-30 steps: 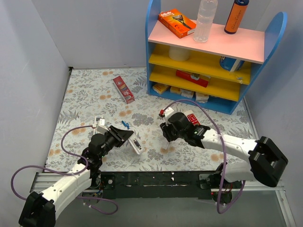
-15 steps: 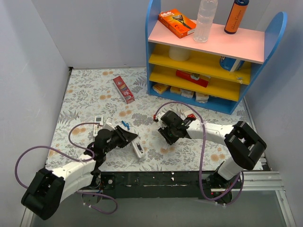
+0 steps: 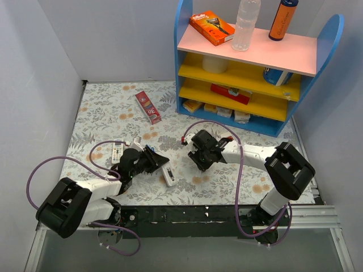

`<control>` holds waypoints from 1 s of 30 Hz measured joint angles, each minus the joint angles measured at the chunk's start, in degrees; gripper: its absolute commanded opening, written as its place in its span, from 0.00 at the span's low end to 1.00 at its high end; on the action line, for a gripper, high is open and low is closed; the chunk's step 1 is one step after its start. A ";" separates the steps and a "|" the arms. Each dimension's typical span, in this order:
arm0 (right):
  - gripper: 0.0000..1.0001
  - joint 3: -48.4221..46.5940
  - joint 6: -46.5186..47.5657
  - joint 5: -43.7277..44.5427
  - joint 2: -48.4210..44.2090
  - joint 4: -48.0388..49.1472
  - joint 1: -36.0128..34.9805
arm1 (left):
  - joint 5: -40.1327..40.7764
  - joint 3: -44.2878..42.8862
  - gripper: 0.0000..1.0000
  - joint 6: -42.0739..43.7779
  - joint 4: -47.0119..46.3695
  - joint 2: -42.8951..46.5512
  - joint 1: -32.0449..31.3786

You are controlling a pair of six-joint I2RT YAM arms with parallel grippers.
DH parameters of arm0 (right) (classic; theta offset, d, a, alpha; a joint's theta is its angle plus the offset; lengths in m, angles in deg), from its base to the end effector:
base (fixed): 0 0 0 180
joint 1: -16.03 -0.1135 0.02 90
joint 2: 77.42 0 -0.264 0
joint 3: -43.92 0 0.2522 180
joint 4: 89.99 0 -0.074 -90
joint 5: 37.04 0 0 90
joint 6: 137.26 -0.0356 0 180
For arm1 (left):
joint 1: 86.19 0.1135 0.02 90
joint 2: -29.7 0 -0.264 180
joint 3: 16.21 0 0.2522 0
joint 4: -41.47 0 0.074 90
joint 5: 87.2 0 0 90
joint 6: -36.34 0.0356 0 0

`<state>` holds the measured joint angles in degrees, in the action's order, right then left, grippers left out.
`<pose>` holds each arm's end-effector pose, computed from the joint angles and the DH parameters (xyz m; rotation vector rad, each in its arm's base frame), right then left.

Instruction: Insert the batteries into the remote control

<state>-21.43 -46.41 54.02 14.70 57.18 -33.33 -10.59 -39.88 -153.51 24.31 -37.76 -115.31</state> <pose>0.2027 0.2351 0.1692 -1.1129 2.3910 0.2721 0.1689 -0.1035 0.1341 -1.2724 2.0993 -1.4877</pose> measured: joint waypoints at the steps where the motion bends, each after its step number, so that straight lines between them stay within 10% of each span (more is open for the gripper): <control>1: 0.34 -0.13 0.26 -0.02 0.11 0.00 0.11 | 0.02 -0.04 0.00 0.04 -0.35 -0.44 -0.04; 18: 0.38 -4.59 4.57 -3.69 0.44 -0.72 1.60 | 7.04 0.92 0.08 -3.23 -2.78 -4.48 -1.40; 30: 0.37 -4.59 6.95 -5.79 2.23 -1.51 2.45 | 12.74 3.80 0.68 -6.67 2.12 3.37 -1.75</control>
<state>-26.02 -39.46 48.23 16.93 55.67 -30.89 2.15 -36.08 -160.18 26.43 -34.39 -117.06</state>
